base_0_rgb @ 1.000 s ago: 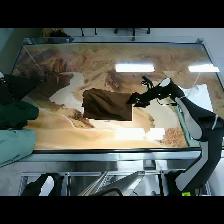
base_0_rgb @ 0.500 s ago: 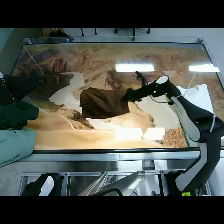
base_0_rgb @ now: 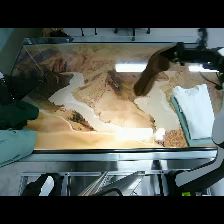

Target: Fold the shirts.

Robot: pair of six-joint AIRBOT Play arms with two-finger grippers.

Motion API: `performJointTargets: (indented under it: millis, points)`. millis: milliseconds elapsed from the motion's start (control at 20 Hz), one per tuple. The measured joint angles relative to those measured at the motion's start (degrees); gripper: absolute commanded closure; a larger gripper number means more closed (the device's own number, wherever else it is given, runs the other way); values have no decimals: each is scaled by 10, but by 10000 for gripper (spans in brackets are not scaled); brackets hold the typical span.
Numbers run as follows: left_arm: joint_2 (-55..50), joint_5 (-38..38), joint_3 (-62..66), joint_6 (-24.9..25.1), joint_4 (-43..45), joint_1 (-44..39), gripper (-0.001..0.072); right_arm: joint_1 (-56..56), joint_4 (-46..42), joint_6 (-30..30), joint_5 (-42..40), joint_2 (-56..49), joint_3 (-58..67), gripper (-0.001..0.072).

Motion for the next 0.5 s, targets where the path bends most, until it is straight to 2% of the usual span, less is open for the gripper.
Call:
performJointTargets:
  millis: [200,500]
  points:
    - [0,-2,0,0,0,0,688,-100,0,41,0,11,20,694]
    - [0,-6,0,0,3,0,688,-210,-3,64,3,17,26,694]
